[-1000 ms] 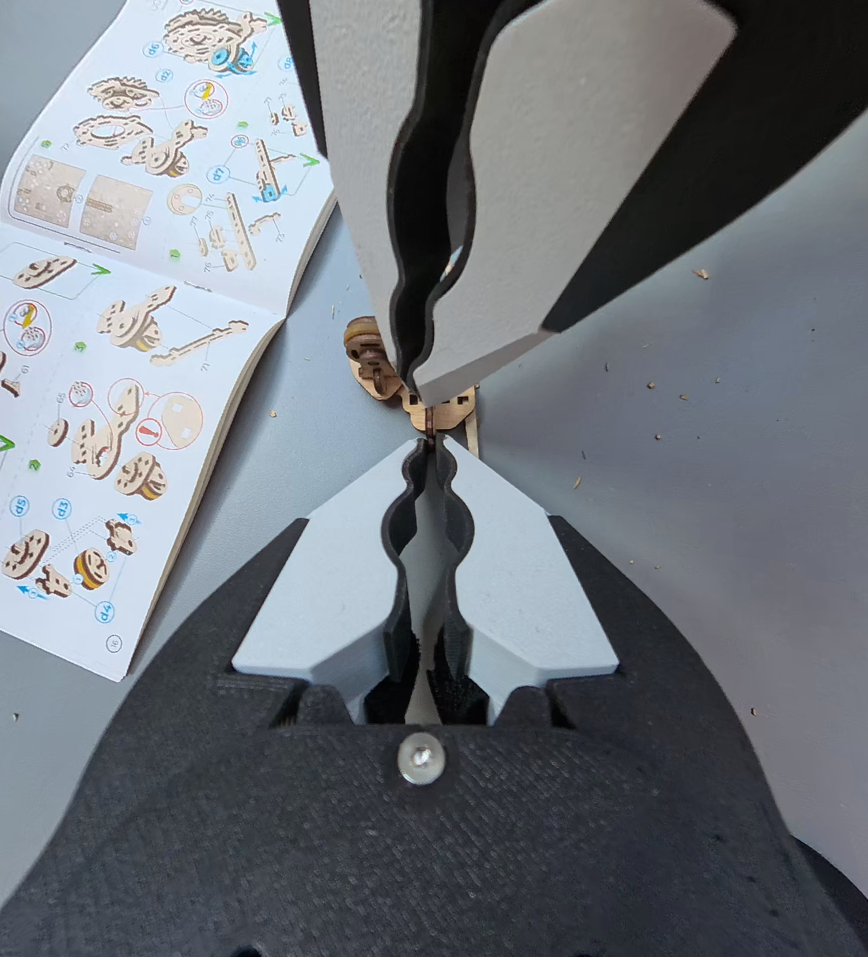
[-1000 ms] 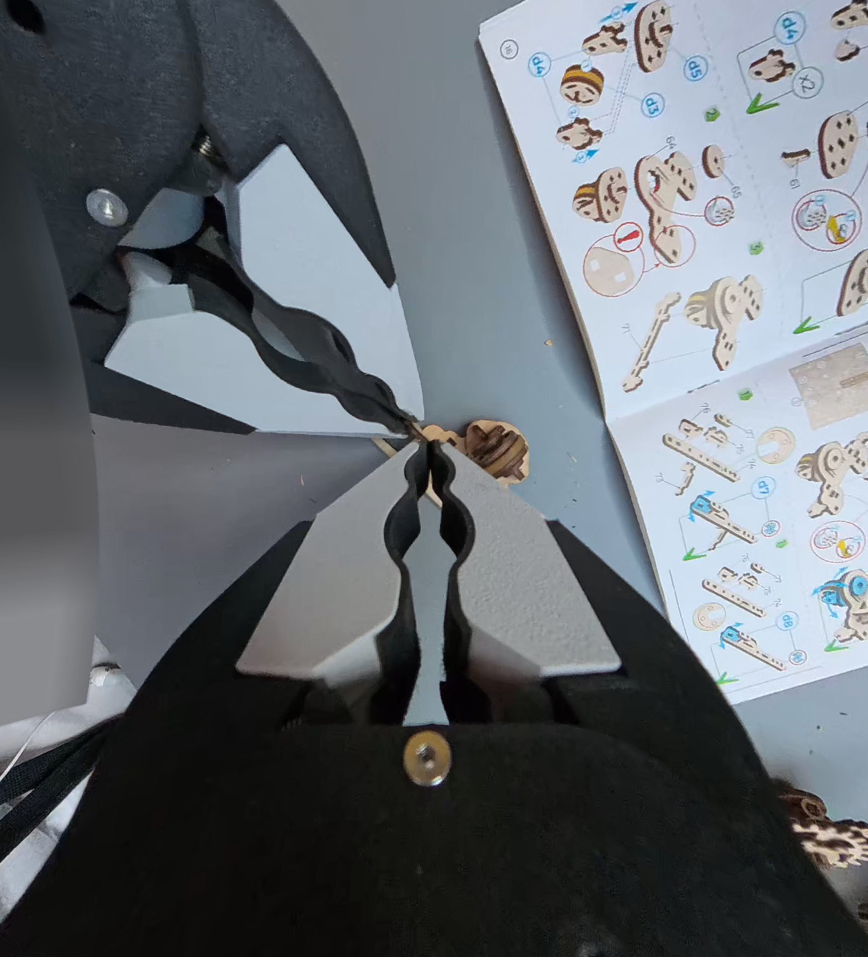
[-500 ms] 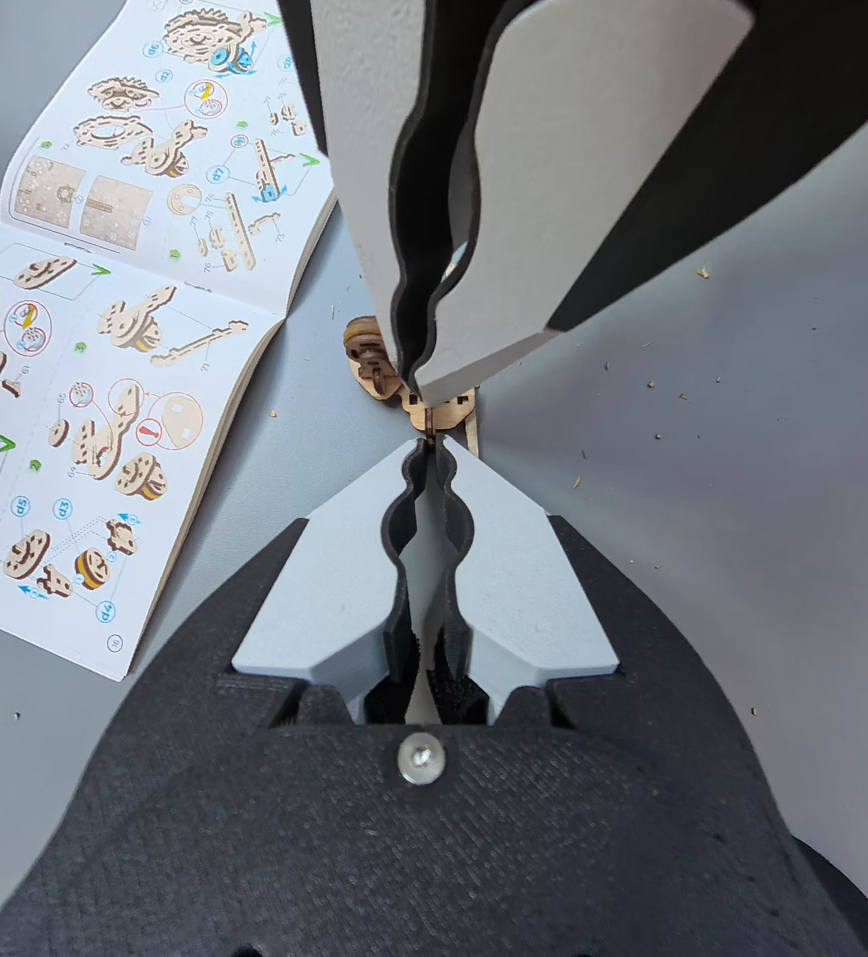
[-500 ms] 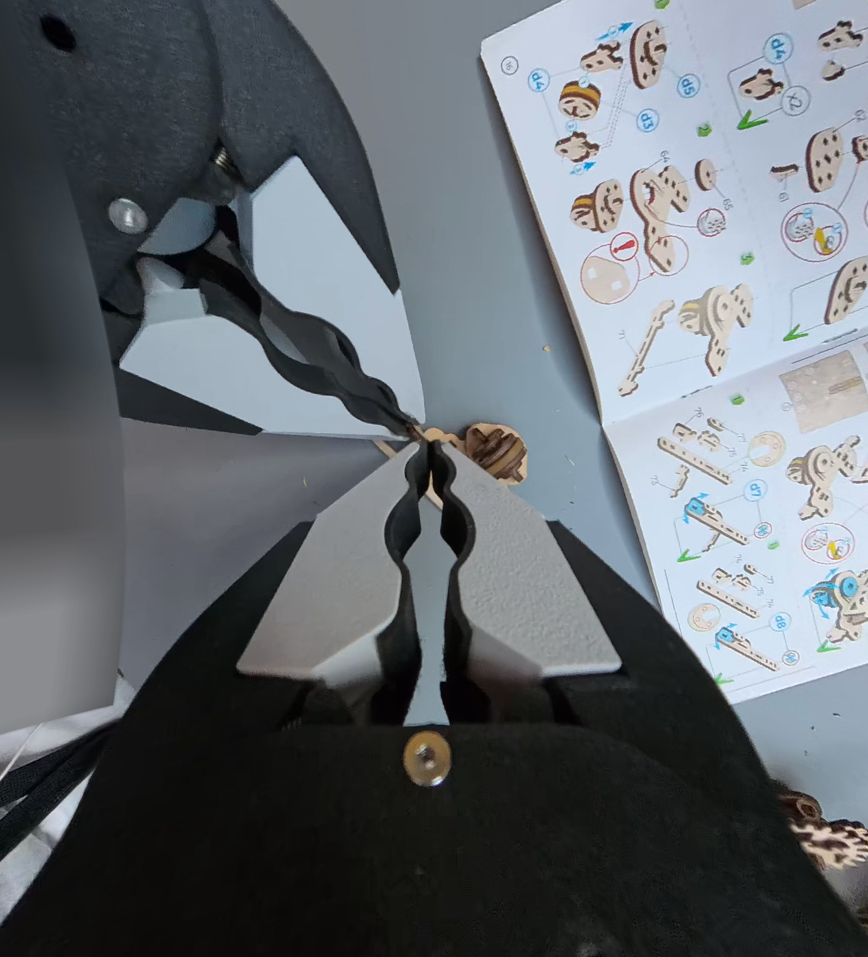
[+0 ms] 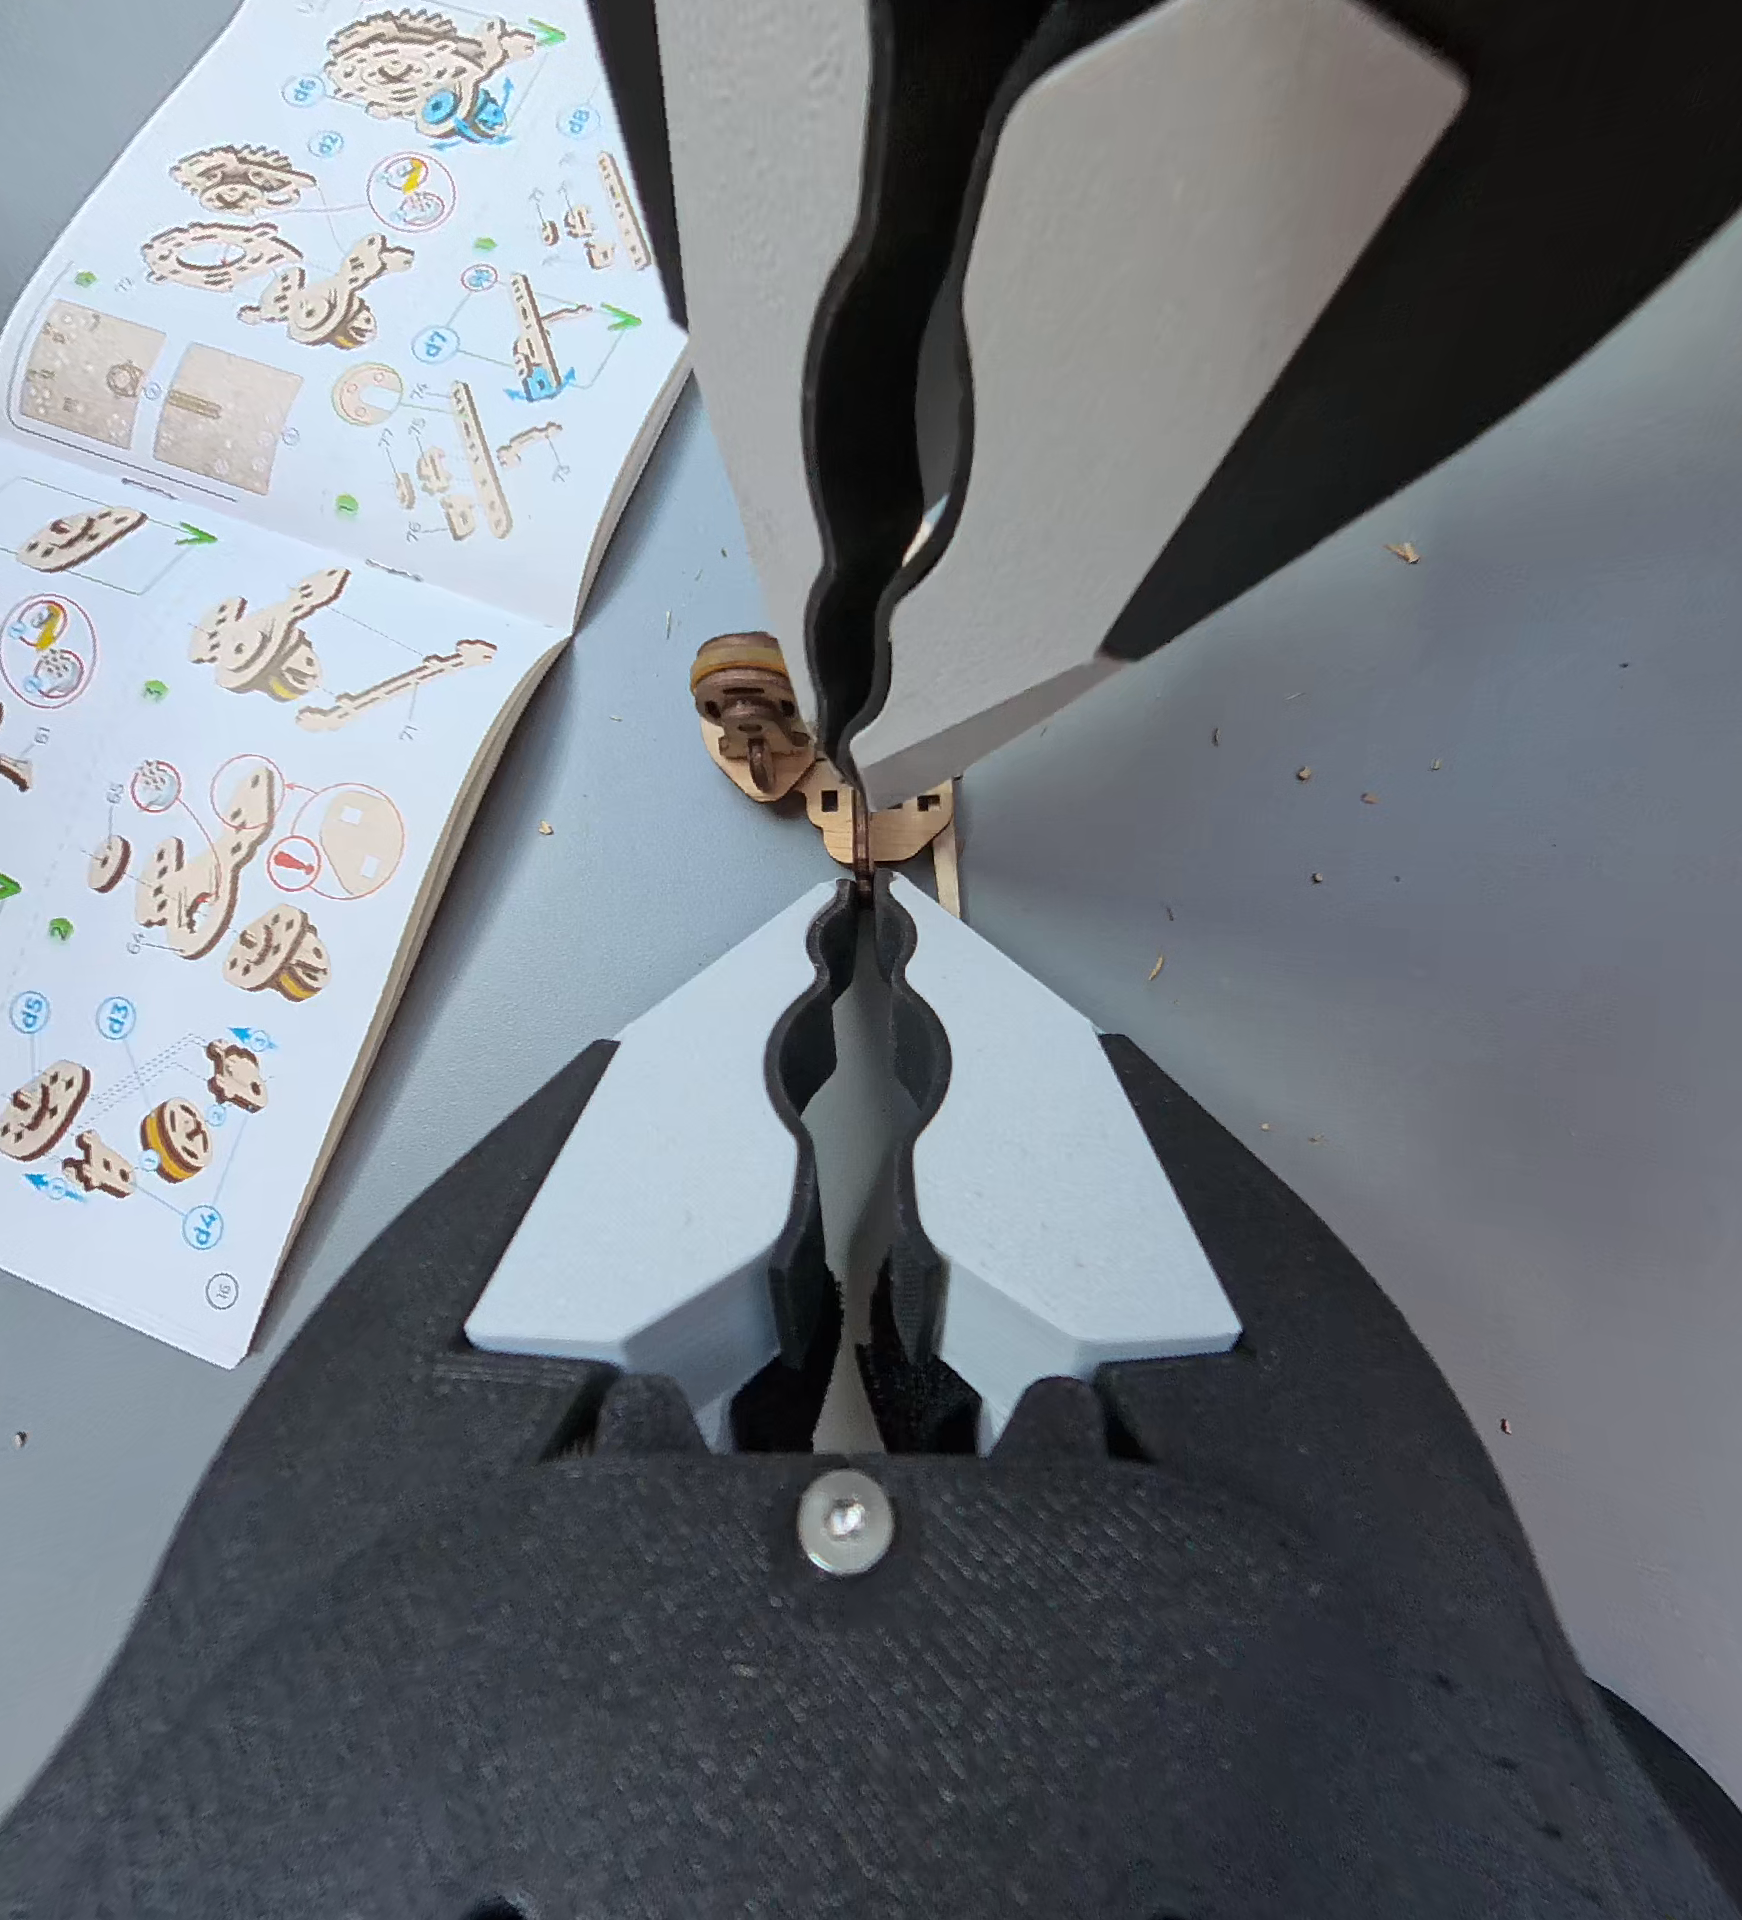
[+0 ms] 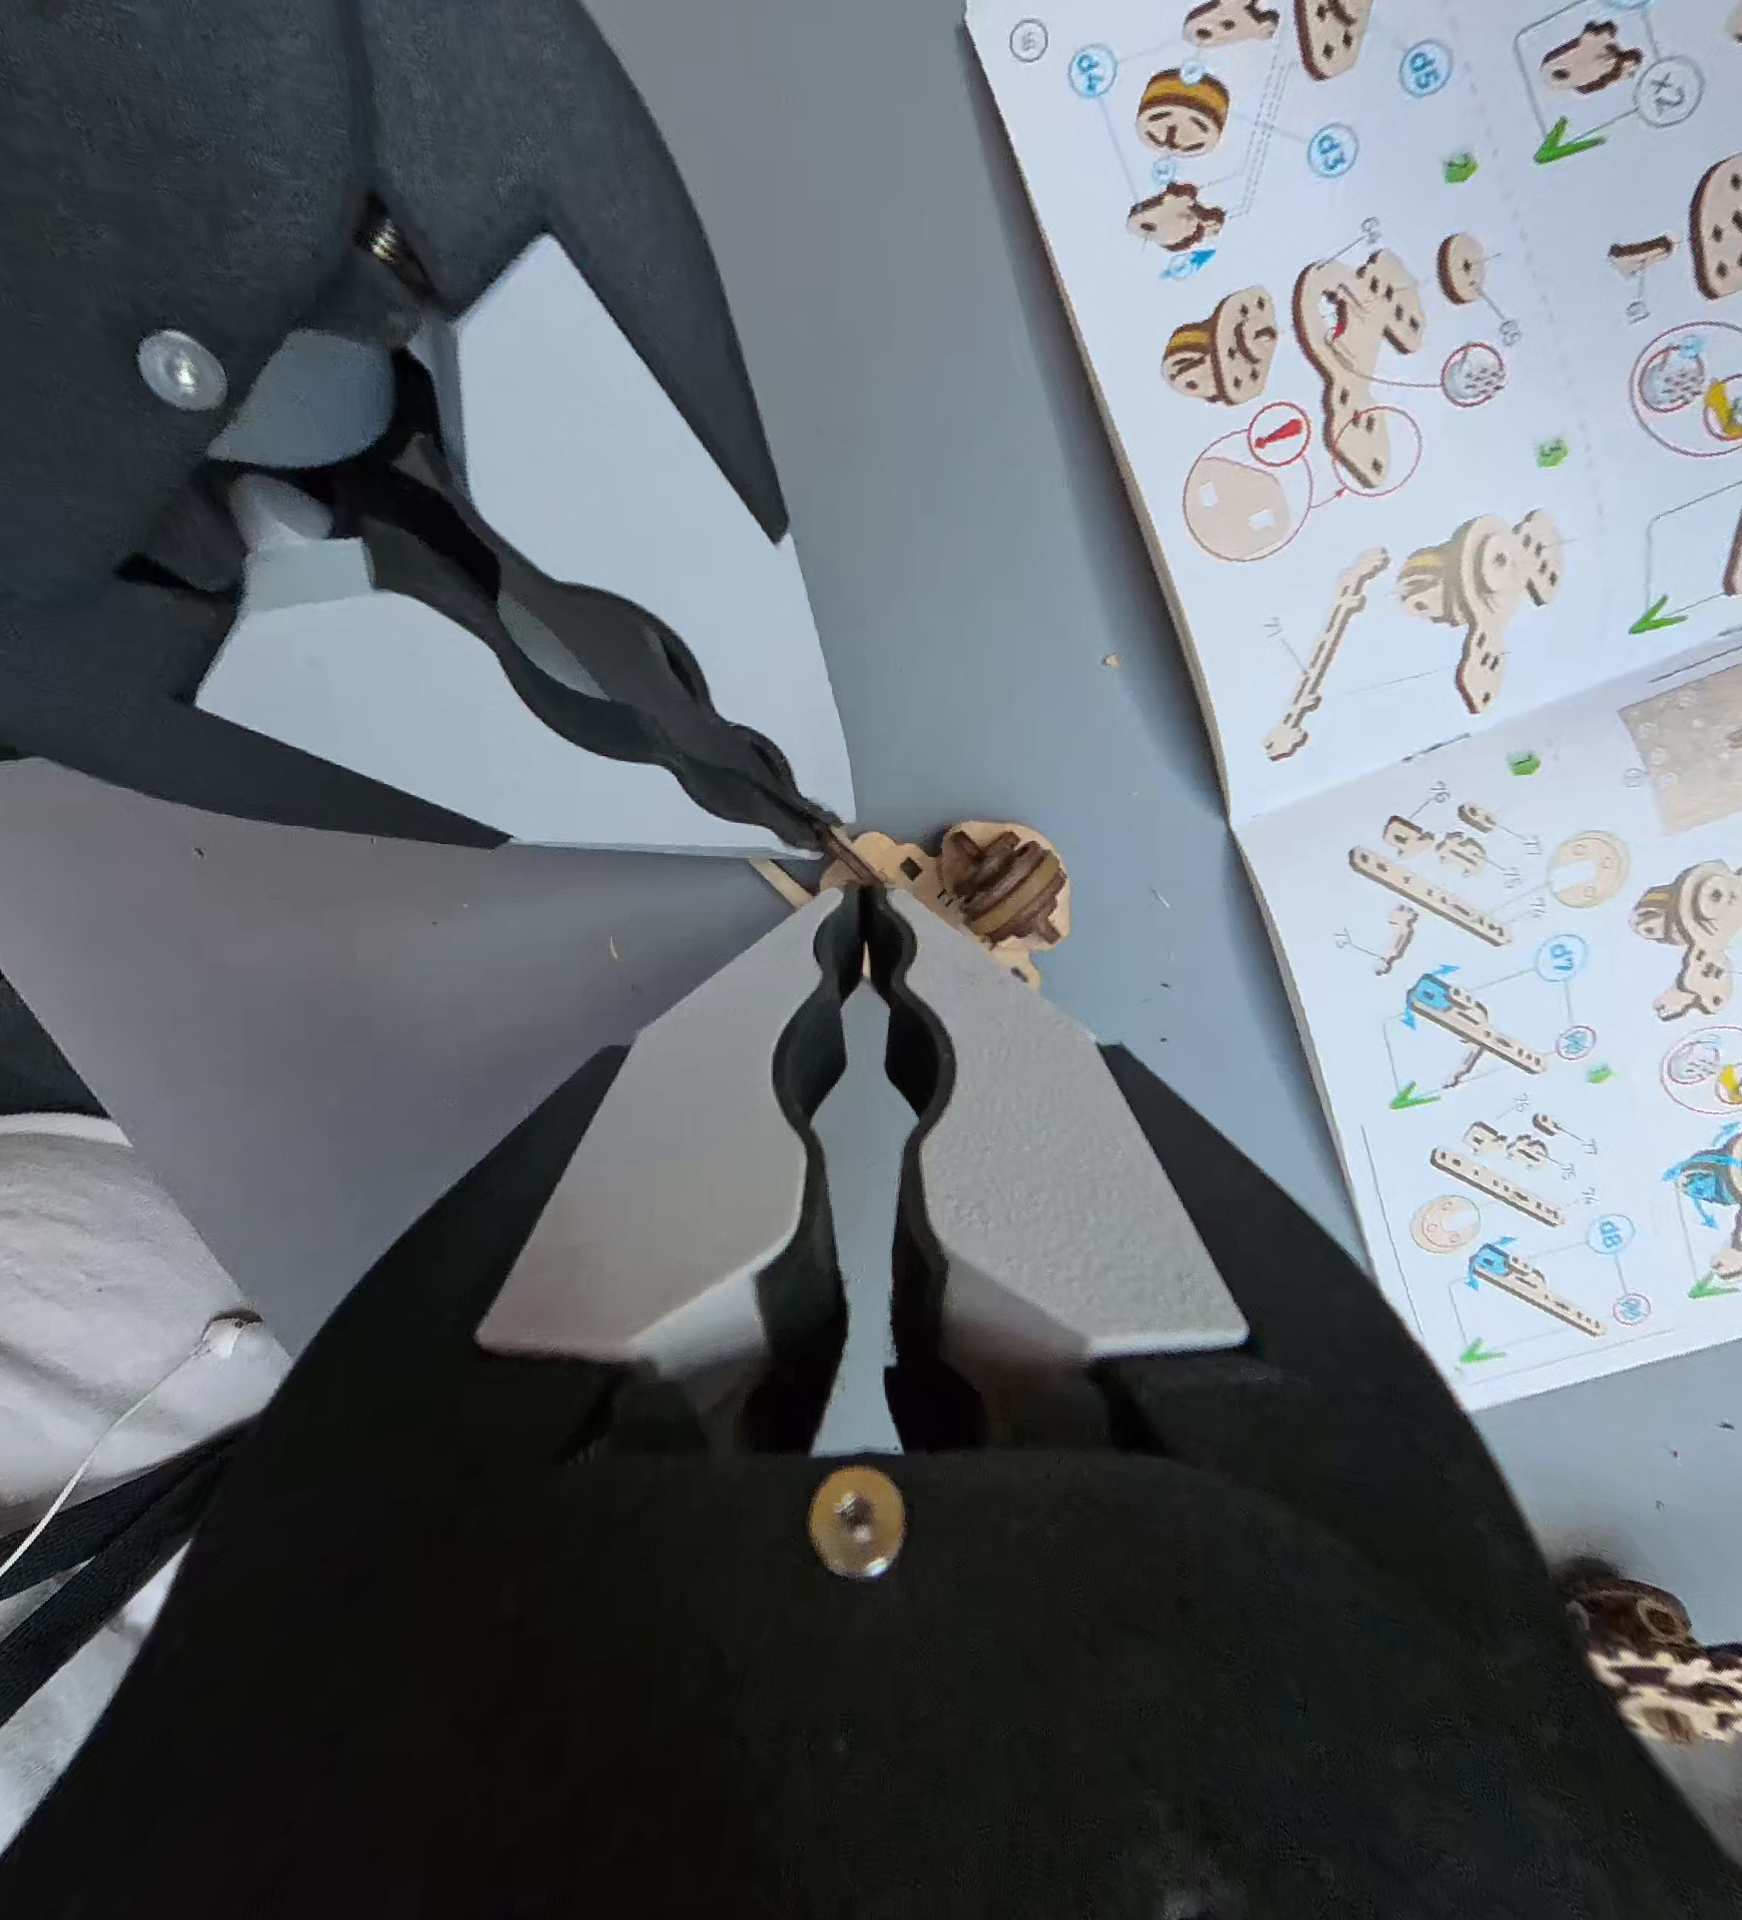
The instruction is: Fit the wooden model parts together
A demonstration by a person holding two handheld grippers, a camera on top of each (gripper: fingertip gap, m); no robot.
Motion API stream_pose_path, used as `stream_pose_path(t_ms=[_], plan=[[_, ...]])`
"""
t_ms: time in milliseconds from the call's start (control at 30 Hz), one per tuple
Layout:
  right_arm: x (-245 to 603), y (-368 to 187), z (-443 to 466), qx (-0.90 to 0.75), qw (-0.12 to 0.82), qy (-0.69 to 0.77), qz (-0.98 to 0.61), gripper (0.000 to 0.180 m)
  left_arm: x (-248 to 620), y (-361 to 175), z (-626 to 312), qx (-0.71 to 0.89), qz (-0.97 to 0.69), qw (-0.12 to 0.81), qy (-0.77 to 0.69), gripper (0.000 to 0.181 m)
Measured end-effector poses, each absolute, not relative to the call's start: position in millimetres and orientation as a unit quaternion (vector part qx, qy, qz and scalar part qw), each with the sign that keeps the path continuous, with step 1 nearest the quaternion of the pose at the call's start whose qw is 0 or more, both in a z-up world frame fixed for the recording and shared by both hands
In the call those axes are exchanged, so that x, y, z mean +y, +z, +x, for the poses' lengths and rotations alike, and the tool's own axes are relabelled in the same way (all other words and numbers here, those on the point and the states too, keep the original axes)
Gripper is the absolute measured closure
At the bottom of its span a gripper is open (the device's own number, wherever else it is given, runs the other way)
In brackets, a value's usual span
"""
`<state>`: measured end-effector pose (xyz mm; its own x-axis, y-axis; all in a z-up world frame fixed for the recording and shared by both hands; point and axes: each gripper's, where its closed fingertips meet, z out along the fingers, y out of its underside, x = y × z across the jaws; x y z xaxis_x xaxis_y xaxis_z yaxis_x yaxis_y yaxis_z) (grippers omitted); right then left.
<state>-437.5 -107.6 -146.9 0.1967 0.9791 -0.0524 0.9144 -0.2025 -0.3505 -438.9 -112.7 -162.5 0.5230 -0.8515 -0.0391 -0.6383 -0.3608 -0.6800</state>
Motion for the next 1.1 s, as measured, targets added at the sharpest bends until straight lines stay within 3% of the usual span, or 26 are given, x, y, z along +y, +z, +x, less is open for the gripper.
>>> stream_pose_path(t_ms=[33, 600, 833, 1100], plan=[[-109.1, -144.7, -438.4, -0.619, 0.125, 0.142, -0.762, 0.180, -112.7, -162.6, -438.9, 0.461, -0.808, 0.328, -0.162, 0.179], [-105.7, -145.9, -437.8, -0.602, 0.126, 0.168, -0.770, 0.180, -112.7, -162.6, -438.9, 0.460, -0.809, 0.328, -0.165, 0.179], [-101.0, -93.0, -430.7, -0.674, 0.257, 0.218, -0.658, 0.180, -111.0, -162.0, -440.4, 0.450, -0.813, 0.329, -0.169, 0.179], [-97.9, -127.7, -392.9, -0.783, 0.337, 0.203, -0.482, 0.150, -115.9, -158.8, -438.2, 0.427, -0.822, 0.302, -0.224, 0.180]])
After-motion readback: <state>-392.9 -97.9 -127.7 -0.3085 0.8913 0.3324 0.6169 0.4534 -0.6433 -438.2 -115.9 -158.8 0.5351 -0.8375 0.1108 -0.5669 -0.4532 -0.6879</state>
